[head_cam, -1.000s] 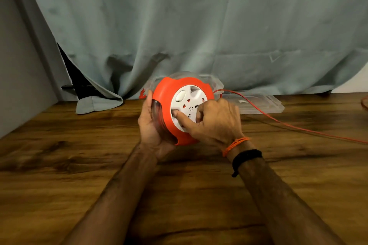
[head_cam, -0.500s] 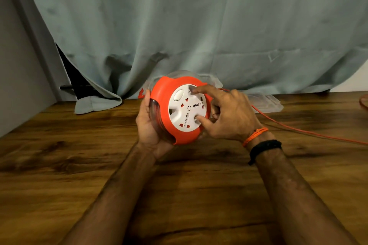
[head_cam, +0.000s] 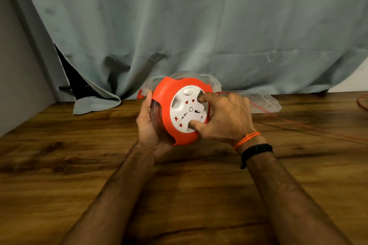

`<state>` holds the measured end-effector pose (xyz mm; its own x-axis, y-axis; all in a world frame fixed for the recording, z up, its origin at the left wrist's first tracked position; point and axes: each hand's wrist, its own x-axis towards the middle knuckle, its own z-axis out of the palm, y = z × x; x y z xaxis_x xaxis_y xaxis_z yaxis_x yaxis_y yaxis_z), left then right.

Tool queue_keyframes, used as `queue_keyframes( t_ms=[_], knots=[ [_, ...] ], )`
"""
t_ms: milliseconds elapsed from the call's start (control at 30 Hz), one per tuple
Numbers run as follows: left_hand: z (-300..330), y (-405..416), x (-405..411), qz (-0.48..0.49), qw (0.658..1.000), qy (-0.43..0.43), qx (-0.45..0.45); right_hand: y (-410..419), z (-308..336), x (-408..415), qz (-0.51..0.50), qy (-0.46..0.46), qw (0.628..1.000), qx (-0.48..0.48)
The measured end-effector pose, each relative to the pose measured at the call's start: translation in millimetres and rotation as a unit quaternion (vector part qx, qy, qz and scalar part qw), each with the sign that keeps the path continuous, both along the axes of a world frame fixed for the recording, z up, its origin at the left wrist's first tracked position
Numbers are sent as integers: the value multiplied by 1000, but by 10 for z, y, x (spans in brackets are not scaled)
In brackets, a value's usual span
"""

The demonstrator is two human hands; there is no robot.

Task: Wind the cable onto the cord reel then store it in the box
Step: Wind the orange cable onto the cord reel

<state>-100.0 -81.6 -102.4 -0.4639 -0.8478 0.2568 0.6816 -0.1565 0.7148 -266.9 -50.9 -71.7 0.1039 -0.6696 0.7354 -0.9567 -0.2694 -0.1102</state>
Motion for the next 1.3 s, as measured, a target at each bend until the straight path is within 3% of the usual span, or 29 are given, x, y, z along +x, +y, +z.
queue_keyframes(
  t_ms=[267,433,567,733,967,1300],
  knots=[
    [38,26,-13,33,999,12,-4,7,-71,310,-70,-56,996,28],
    [39,11,-9,17,1000,15,2,11,-19,264,-36,-56,997,34],
    [18,-3,13,1,1000,12,16,20,69,93,51,-89,995,12],
    [-26,-9,7,-19,999,13,29,72,149,-50,100,-40,994,14],
    [-20,3,-5,-52,998,9,20,82,135,-25,85,23,995,42],
    [-17,-5,3,-36,999,13,-1,26,42,-25,23,-5,1000,-9]
  ],
)
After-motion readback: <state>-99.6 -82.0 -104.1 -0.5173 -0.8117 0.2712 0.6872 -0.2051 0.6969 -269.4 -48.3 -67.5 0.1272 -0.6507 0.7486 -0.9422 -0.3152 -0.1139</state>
